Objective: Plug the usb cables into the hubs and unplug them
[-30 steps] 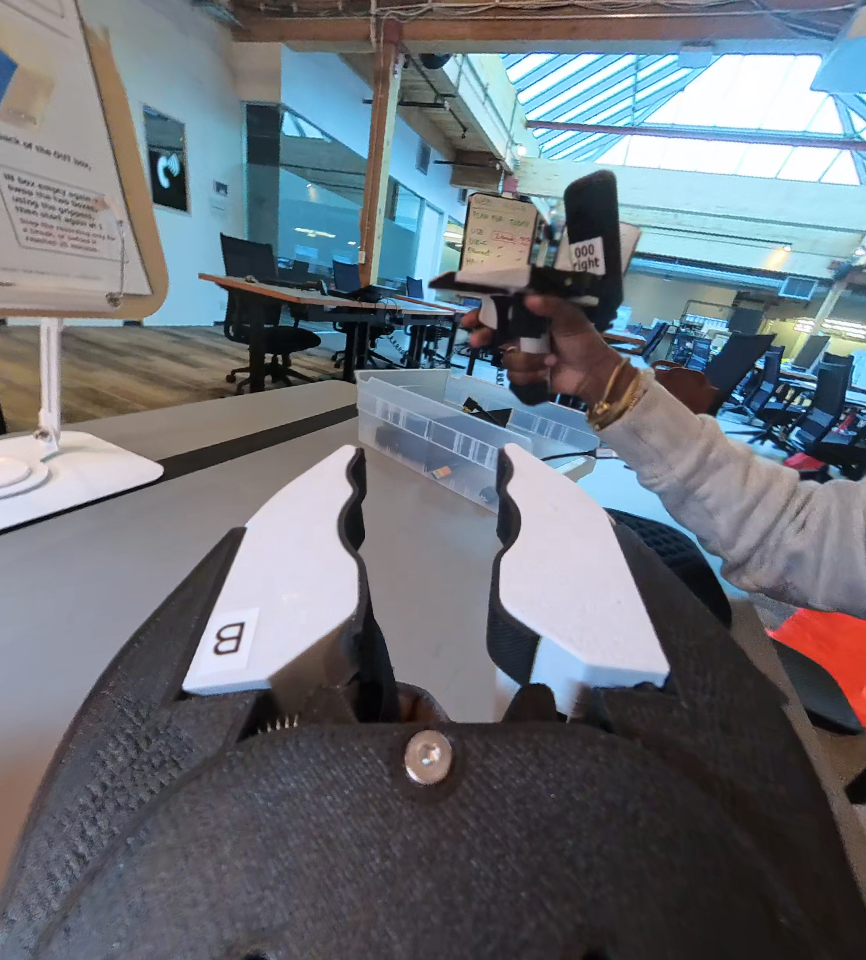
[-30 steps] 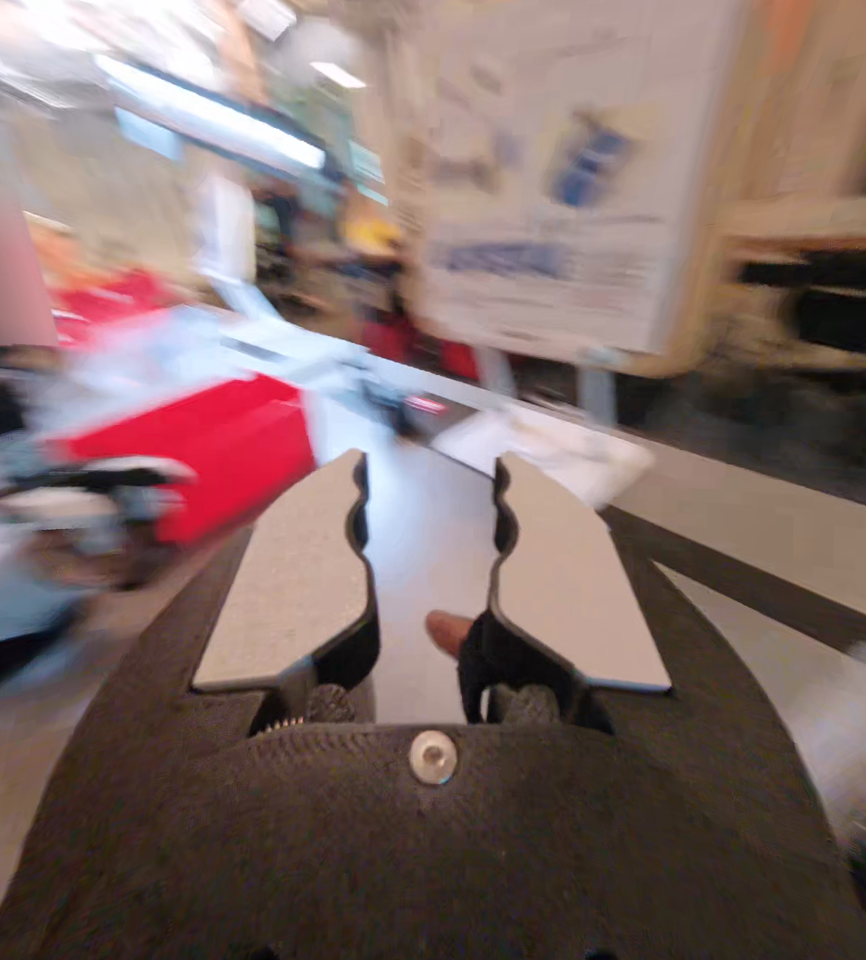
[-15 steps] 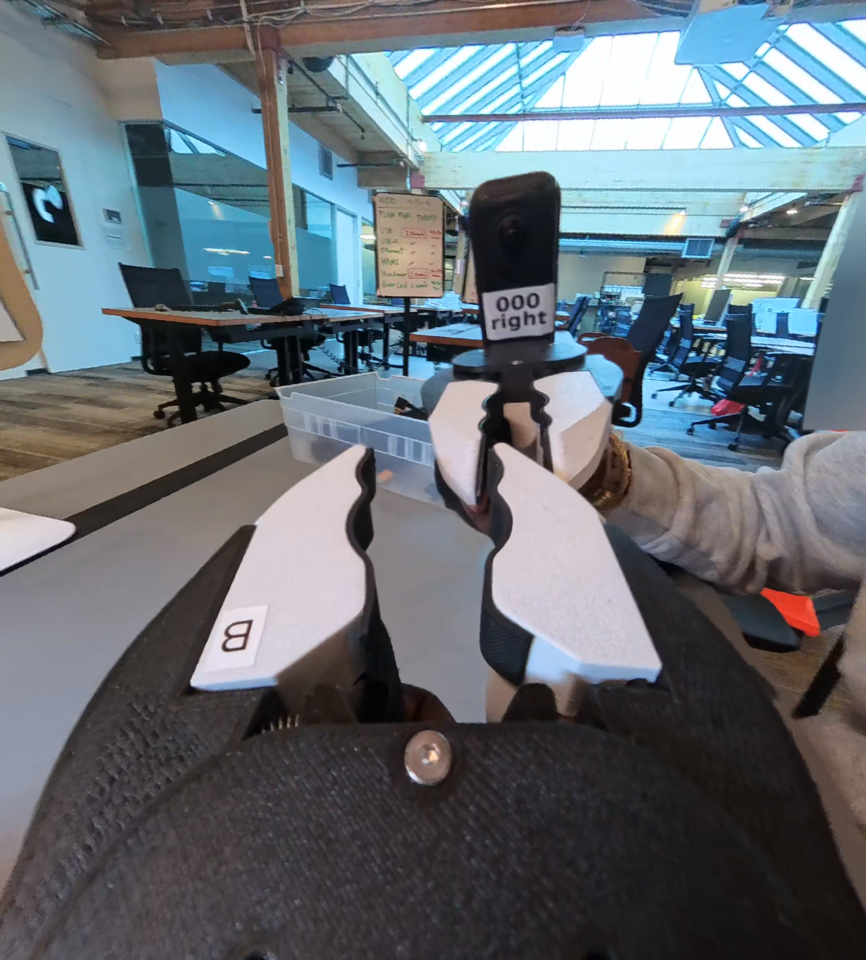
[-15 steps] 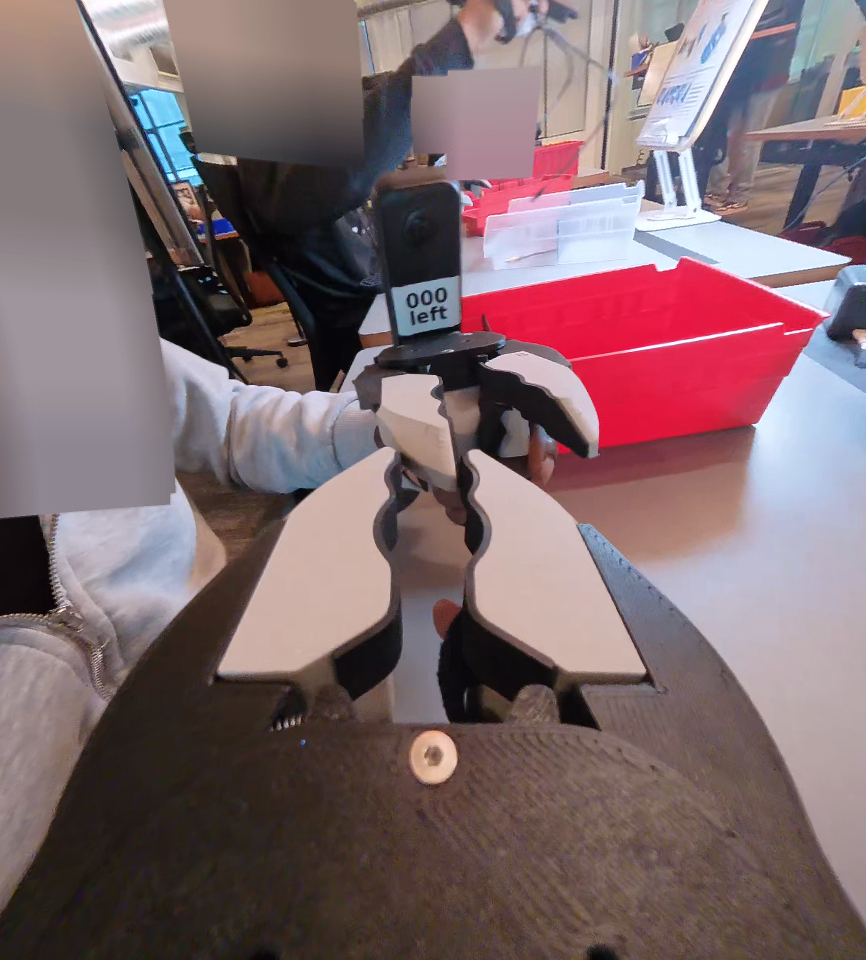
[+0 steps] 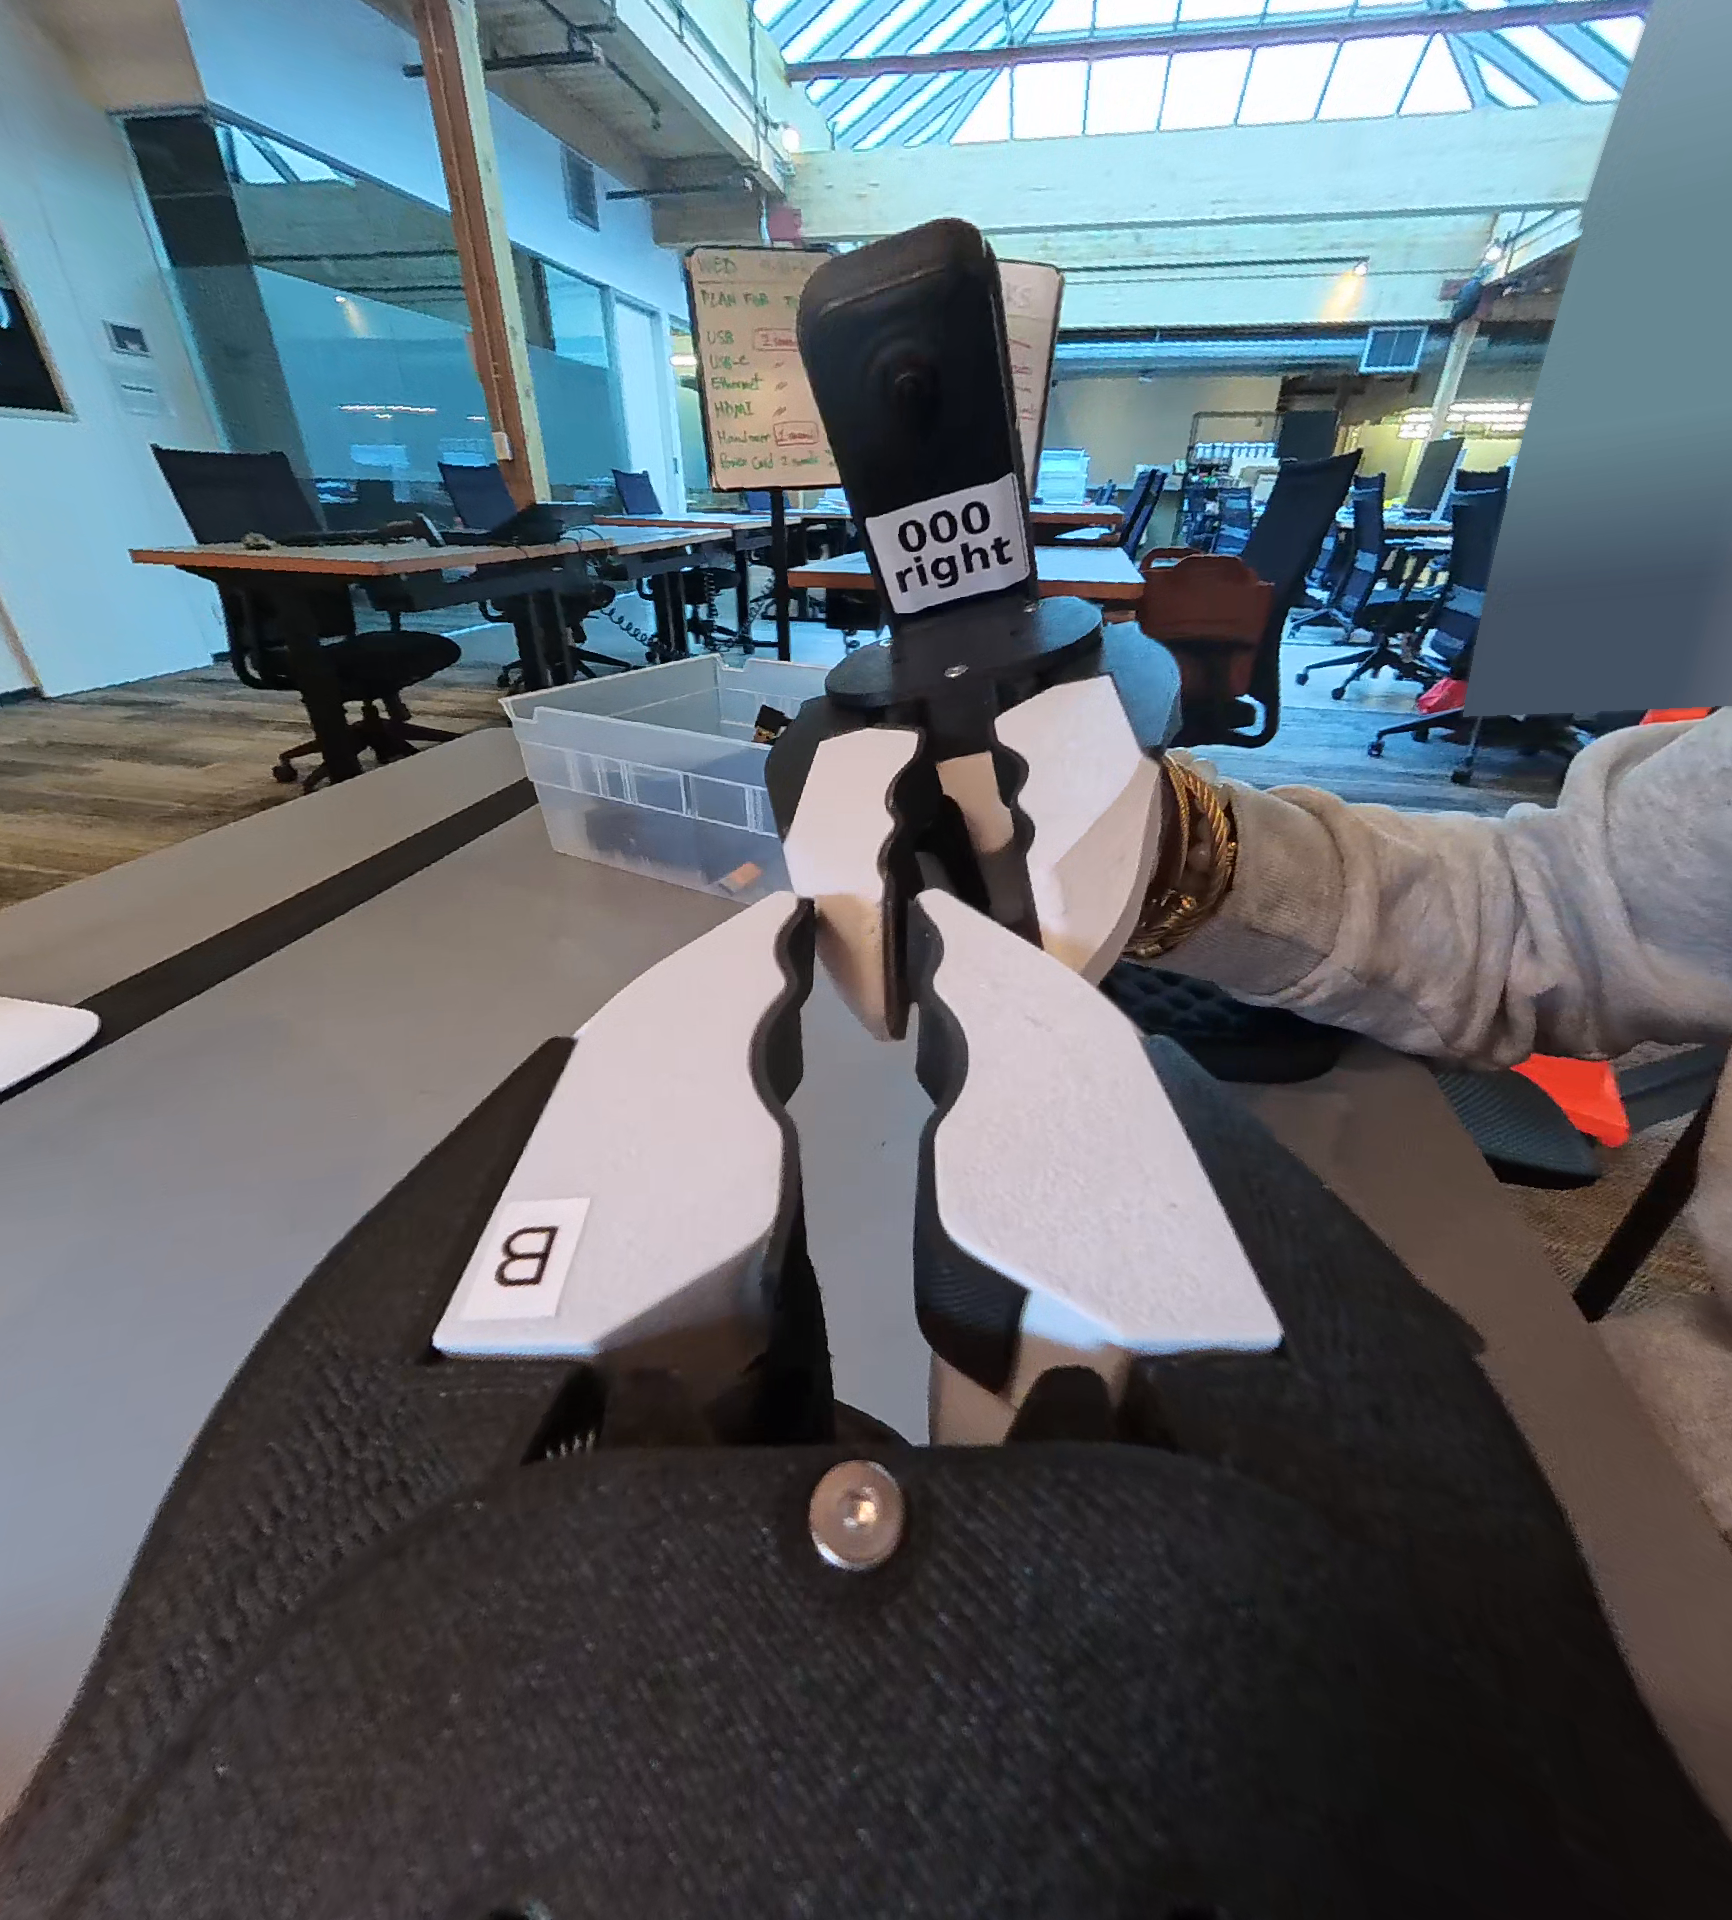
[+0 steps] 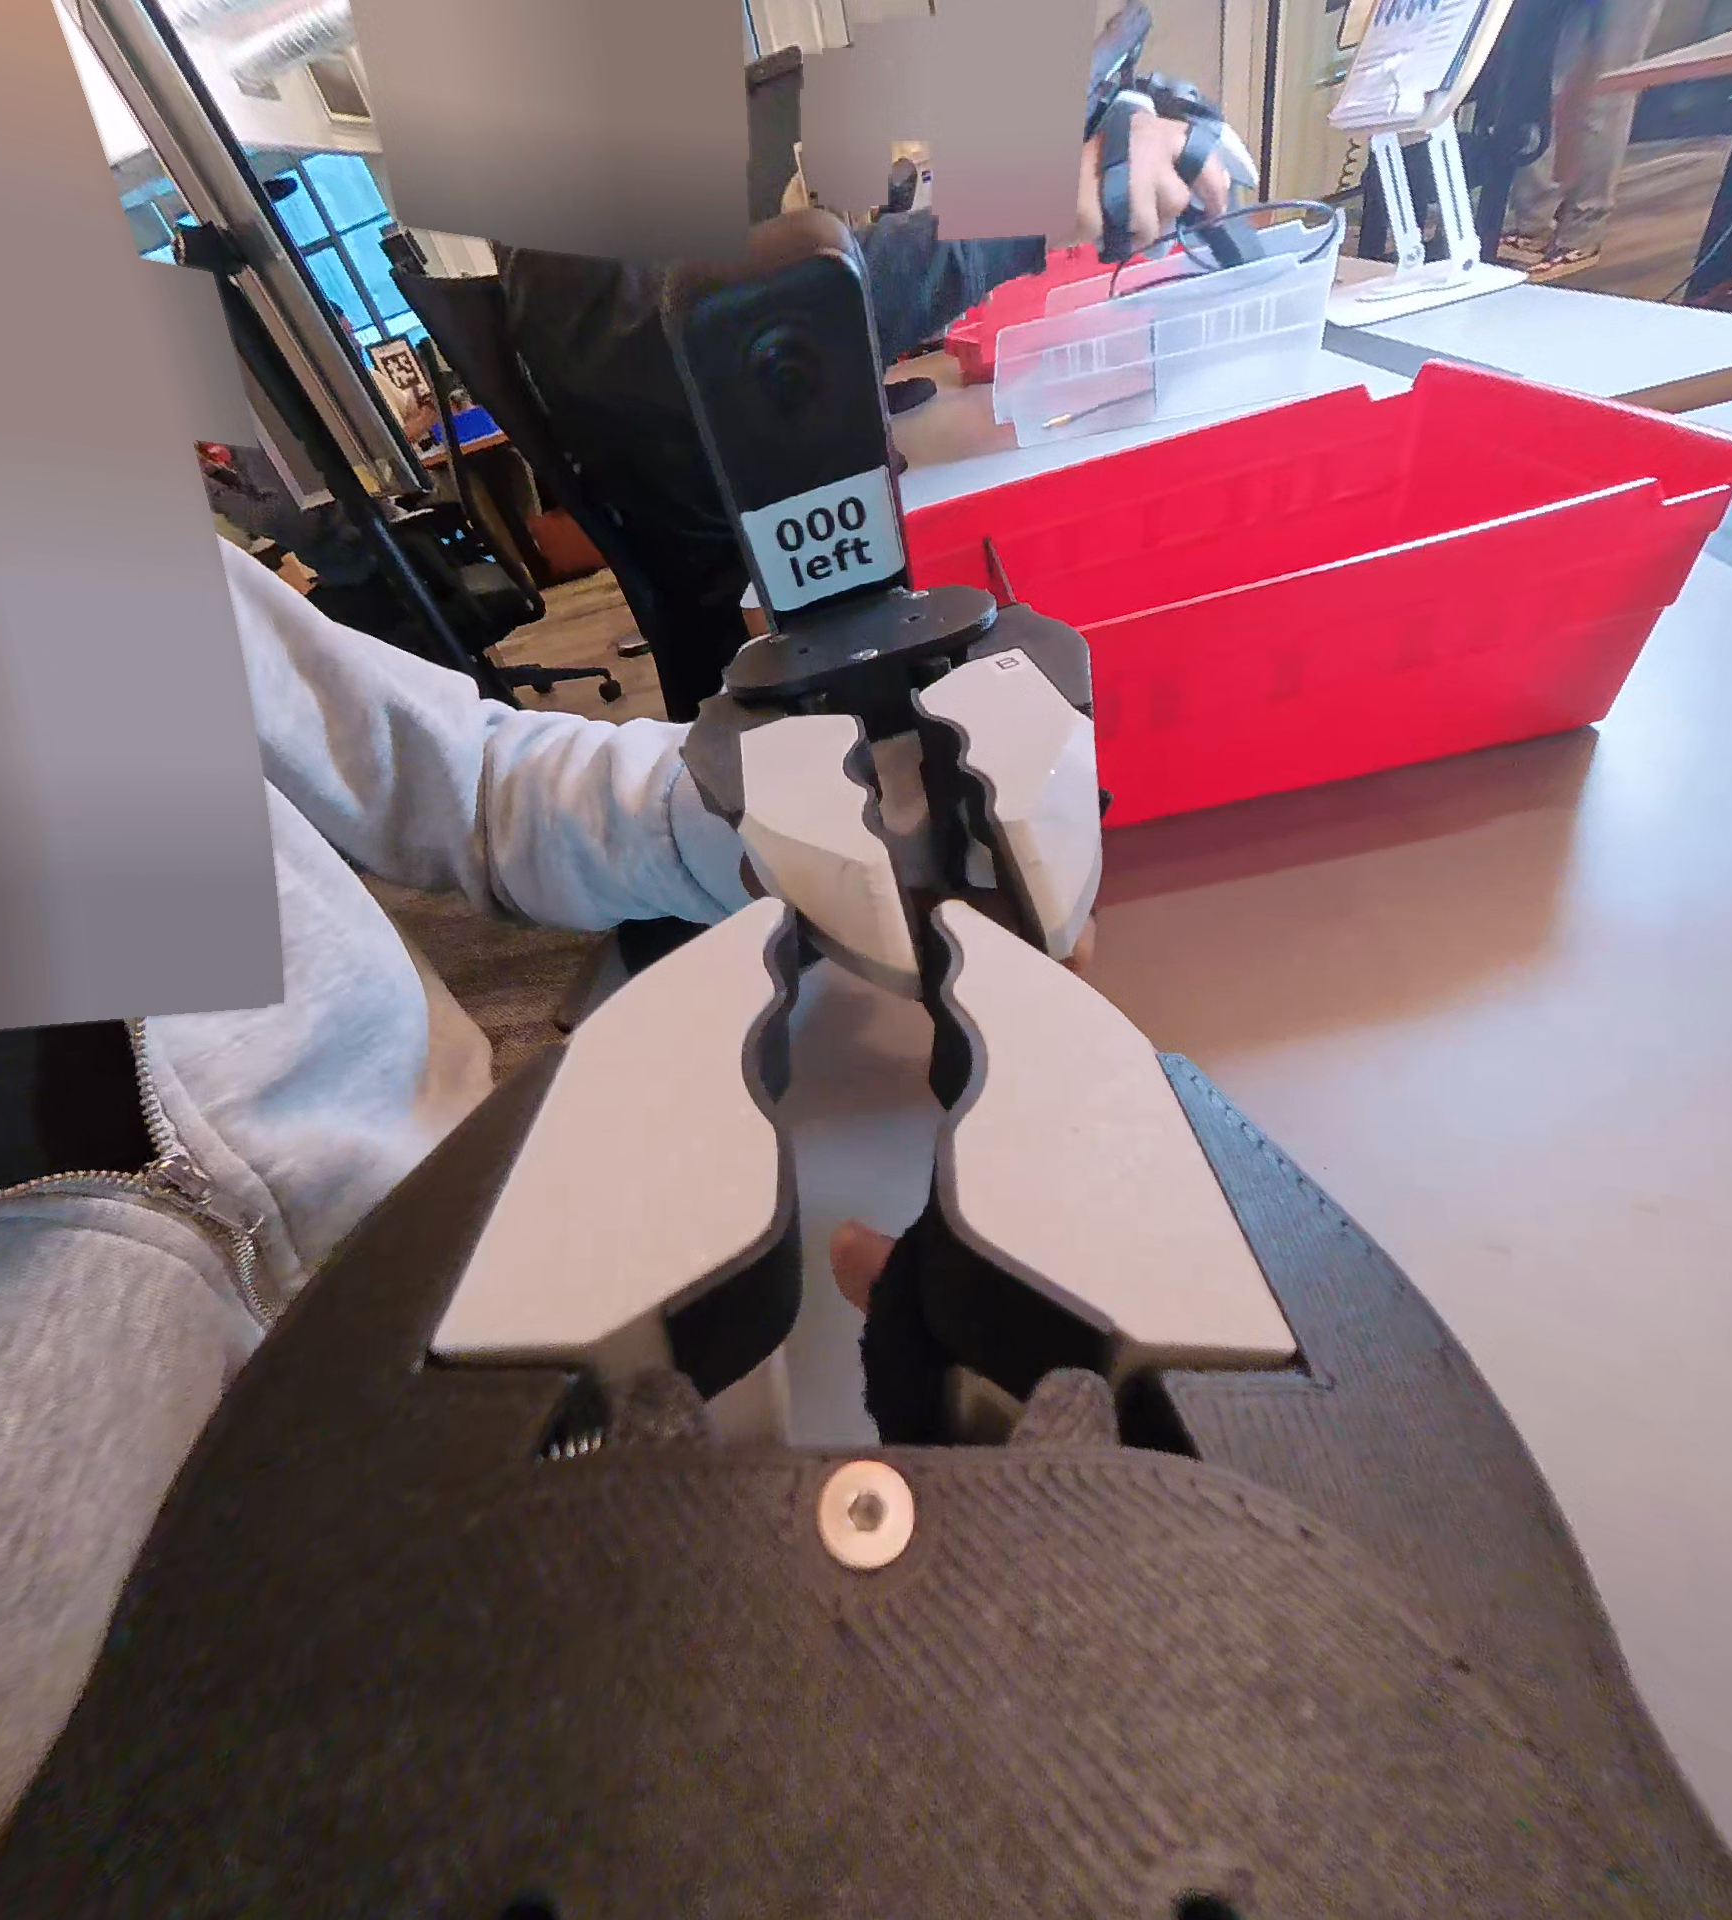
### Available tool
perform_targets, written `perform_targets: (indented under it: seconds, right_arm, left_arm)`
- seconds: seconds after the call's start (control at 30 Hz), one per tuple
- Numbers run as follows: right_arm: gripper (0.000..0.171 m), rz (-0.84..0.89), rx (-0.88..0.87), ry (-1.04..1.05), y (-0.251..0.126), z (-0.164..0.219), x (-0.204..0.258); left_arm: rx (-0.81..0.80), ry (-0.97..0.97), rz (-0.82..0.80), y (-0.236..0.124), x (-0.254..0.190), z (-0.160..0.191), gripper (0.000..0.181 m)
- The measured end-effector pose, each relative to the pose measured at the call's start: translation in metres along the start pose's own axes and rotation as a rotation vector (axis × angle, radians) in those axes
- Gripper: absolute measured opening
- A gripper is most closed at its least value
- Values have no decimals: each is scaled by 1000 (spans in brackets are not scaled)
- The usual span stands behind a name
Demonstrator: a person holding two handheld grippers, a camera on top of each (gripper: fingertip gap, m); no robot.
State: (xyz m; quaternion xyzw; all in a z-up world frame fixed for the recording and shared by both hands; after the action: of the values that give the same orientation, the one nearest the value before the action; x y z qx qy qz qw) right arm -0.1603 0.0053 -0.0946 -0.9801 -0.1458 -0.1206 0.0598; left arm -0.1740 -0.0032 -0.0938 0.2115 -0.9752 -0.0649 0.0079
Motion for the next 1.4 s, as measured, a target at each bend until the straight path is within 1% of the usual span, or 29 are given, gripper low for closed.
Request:
perform_targets:
  seconds: [0.17, 0.33, 0.5, 0.6, 0.7, 0.77, 0.9, 1.0, 1.17, 1.27, 1.4]
  right_arm:
    - [25, 21, 9, -7, 2, 3, -2]
    - [20, -50, -82, -69, 3, -17, 14]
    - [19, -69, -104, -109, -1, -20, 18]
    - [18, -69, -107, -140, -2, -21, 18]
    - [18, -71, -114, -168, -7, -24, 20]
    - [18, -77, -139, -184, -8, -28, 22]
    - [18, -93, -118, -172, -10, -23, 21]
    - [18, -97, -115, -161, -8, -23, 22]
    - [18, -112, -106, -138, -11, -18, 21]
    - [18, -112, -116, -141, -9, -18, 24]
    - [18, -114, -143, -115, -9, -20, 24]
  left_arm:
    - [19, 30, -19, 0, 2, 2, 17]
    - [-99, -76, 73, -1, -8, -20, 21]
    - [-101, -102, 53, 2, -8, -24, 28]
    - [-93, -85, 44, 2, -7, -25, 30]
    - [-101, -78, 57, -1, -9, -28, 29]
    - [-145, -95, 80, 0, -12, -33, 24]
    - [-106, -76, 82, 1, -13, -28, 22]
    - [-118, -86, 98, -1, -14, -28, 23]
    - [-75, -50, 72, 1, -14, -23, 24]
    - [-94, -58, 88, 0, -15, -23, 27]
    - [-118, -110, 96, 0, -15, -24, 25]
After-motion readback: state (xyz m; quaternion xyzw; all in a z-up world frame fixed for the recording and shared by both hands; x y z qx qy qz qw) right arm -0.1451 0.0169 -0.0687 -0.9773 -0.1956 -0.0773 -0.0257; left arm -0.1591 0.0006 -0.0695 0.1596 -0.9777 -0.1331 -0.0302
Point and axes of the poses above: each gripper's, where its closed fingertips meet, y out along the fingers, z out of its underside, x = y × z across the jaws, the point moved 2 cm from there along -y, back along the fingers, and after that the axes turned 4 degrees about -x, right-handed, at the moved point
